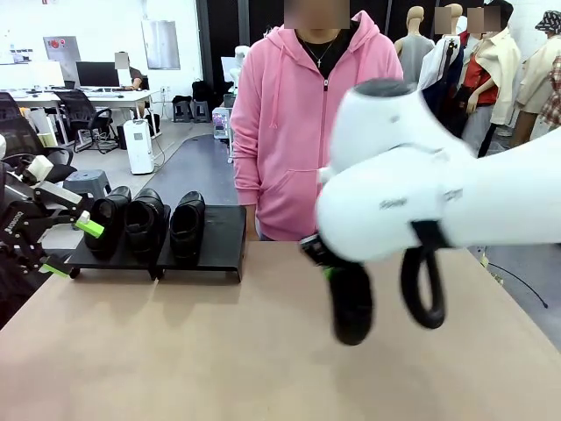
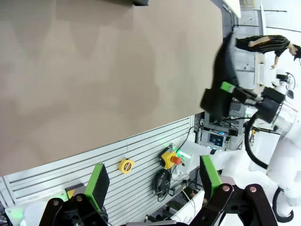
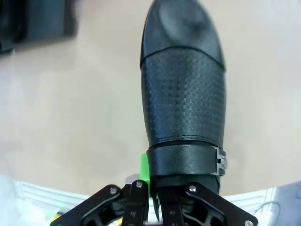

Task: Organize the shoes by placing them on the stand.
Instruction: Pick up one Shoe and place it in the middle of the table.

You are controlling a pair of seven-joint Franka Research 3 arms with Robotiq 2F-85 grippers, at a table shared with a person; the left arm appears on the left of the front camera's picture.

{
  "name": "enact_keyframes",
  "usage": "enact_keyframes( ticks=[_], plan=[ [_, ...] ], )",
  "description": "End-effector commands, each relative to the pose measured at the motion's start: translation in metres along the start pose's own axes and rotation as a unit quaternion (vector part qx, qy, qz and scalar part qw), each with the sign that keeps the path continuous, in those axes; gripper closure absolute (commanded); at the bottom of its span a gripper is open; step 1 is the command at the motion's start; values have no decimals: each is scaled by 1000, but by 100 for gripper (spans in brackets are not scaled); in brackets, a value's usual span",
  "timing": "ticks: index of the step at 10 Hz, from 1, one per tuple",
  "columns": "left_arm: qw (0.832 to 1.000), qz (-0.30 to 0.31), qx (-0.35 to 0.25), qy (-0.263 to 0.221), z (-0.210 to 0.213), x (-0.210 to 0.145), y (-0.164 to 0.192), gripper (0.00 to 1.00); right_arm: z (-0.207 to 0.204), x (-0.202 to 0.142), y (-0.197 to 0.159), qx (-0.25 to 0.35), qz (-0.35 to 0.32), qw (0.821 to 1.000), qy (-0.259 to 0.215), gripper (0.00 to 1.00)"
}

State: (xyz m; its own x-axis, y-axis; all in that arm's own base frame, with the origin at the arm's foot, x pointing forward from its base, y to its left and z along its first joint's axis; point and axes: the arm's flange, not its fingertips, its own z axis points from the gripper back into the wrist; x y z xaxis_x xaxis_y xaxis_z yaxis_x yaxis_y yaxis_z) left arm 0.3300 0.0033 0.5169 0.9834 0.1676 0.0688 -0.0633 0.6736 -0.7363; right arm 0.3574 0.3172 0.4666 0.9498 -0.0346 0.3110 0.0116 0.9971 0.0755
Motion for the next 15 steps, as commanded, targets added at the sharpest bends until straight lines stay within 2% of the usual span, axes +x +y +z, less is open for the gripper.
enact_keyframes(
  ticks=[1, 2, 4, 6, 8, 10, 13, 15],
  plan=[
    [1000, 6, -5, 1, 2, 0, -1, 0, -34, 12, 55, 20, -2, 999, 28, 100],
    [1000, 6, -5, 1, 2, 0, -1, 0, -51, 7, 81, 17, -35, 998, 47, 100],
    [1000, 6, -5, 1, 2, 0, -1, 0, -72, 2, 102, -16, -58, 993, 98, 100],
    [1000, 6, -5, 1, 2, 0, -1, 0, -85, -2, 104, -23, -50, 992, 110, 100],
    [1000, 6, -5, 1, 2, 0, -1, 0, -89, -1, 99, -4, -39, 993, 111, 100],
    [1000, 6, -5, 1, 2, 0, -1, 0, -87, 1, 92, 5, -40, 993, 109, 0],
    [1000, 6, -5, 1, 2, 0, -1, 0, -71, 0, 62, 30, -33, 991, 122, 0],
    [1000, 6, -5, 1, 2, 0, -1, 0, -11, 3, -6, 42, -18, 995, 90, 0]
  ],
)
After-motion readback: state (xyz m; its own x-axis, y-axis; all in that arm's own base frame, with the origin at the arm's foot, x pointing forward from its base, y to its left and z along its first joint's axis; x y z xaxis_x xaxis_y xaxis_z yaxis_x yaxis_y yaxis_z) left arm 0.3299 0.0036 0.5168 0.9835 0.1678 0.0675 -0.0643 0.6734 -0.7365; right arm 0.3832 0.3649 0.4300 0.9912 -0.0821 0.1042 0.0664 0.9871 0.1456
